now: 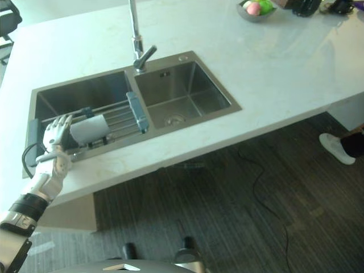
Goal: Walk over to the sink, pick up the cup, carry it to the dishwasher, place the cup inside the dishwasher, then close the dishwasher door
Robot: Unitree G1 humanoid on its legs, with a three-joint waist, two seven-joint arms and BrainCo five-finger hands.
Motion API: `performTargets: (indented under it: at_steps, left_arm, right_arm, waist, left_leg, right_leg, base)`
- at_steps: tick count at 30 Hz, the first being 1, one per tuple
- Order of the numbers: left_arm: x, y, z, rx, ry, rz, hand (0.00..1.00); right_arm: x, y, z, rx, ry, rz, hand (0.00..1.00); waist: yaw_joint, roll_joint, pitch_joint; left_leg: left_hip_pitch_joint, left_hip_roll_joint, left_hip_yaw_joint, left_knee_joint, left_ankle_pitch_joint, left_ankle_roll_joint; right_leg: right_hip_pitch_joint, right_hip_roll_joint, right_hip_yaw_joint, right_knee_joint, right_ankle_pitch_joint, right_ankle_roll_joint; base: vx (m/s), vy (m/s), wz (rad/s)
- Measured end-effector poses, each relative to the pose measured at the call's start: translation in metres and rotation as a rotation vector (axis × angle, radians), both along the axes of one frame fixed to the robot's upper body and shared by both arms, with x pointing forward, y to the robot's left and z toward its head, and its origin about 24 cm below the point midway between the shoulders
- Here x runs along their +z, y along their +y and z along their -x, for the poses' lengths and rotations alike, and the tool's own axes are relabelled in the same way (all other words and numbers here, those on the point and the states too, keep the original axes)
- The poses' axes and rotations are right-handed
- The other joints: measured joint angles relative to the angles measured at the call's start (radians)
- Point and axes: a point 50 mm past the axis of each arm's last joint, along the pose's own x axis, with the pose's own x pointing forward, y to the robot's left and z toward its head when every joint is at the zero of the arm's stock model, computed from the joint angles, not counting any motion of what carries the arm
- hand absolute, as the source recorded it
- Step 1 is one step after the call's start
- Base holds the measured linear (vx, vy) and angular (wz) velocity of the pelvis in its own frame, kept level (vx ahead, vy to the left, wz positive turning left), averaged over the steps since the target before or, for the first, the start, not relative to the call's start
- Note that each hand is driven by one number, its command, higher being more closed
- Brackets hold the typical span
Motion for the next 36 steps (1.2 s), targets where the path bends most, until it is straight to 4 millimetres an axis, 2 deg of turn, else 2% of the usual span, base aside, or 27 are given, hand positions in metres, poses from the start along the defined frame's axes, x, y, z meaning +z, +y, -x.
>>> performTargets:
  at_steps: [4, 8, 15, 26, 27, 31, 36]
  left_arm:
    - [0.0, 0.0, -0.001, -0.006, 0.017, -0.01, 0.0]
    - [-0.001, 0.001, -0.003, -0.026, 0.105, -0.046, 0.0]
    - [-0.001, 0.001, -0.006, -0.045, 0.176, -0.075, 0.0]
    - [0.002, -0.003, -0.013, -0.093, 0.261, -0.157, 0.0]
    - [0.002, -0.005, -0.013, -0.106, 0.266, -0.16, 1.0]
    - [0.007, -0.009, -0.017, -0.126, 0.271, -0.177, 1.0]
    - [0.011, -0.01, -0.021, -0.15, 0.274, -0.209, 1.0]
  right_arm:
    - [0.0, -0.001, 0.0, 0.02, 0.002, 0.003, 0.0]
    - [0.001, -0.003, -0.001, 0.023, 0.003, 0.01, 0.0]
    - [0.001, -0.003, -0.002, 0.049, 0.006, 0.016, 0.0]
    - [0.001, -0.007, -0.004, 0.078, 0.014, 0.03, 0.0]
    - [0.002, -0.007, -0.004, 0.092, 0.015, 0.031, 0.0]
    - [0.002, -0.007, -0.006, 0.107, 0.013, 0.032, 0.0]
    - [0.002, -0.007, -0.012, 0.117, 0.002, 0.032, 0.0]
  waist:
    - [-0.001, 0.007, 0.006]
    - [-0.007, 0.015, 0.017]
    - [-0.009, 0.01, 0.025]
    - [-0.016, 0.015, 0.044]
    - [-0.016, 0.015, 0.044]
    - [-0.018, 0.014, 0.045]
    - [-0.038, 0.01, 0.047]
  left_leg:
    - [0.0, 0.0, 0.001, 0.0, 0.0, 0.0]
    - [0.0, 0.001, 0.008, 0.0, -0.001, -0.001]
    - [0.0, 0.001, 0.015, 0.0, -0.002, -0.003]
    - [-0.006, 0.0, 0.016, 0.0, -0.003, -0.005]
    - [-0.007, 0.0, 0.017, 0.0, -0.003, -0.005]
    - [-0.015, 0.0, 0.018, 0.0, -0.001, -0.004]
    - [-0.015, -0.001, 0.02, -0.001, -0.001, -0.004]
  right_leg:
    - [-0.002, 0.0, 0.002, 0.001, 0.0, 0.0]
    - [-0.006, 0.0, 0.009, 0.001, 0.0, 0.0]
    - [-0.01, 0.0, 0.016, -0.002, 0.0, 0.0]
    - [-0.024, -0.002, 0.022, 0.007, 0.0, 0.0]
    - [-0.027, -0.002, 0.023, 0.009, 0.0, 0.0]
    - [-0.038, -0.003, 0.026, 0.016, 0.0, 0.0]
    - [-0.041, -0.004, 0.03, 0.019, 0.0, 0.001]
  base:
    - [0.0, -0.002, -0.01]
    - [-0.02, -0.007, -0.05]
    - [0.0, 0.0, -0.01]
    - [0.0, 0.0, 0.0]
    - [0.0, 0.0, 0.0]
    - [-0.01, -0.002, -0.01]
    - [0.0, 0.0, 0.0]
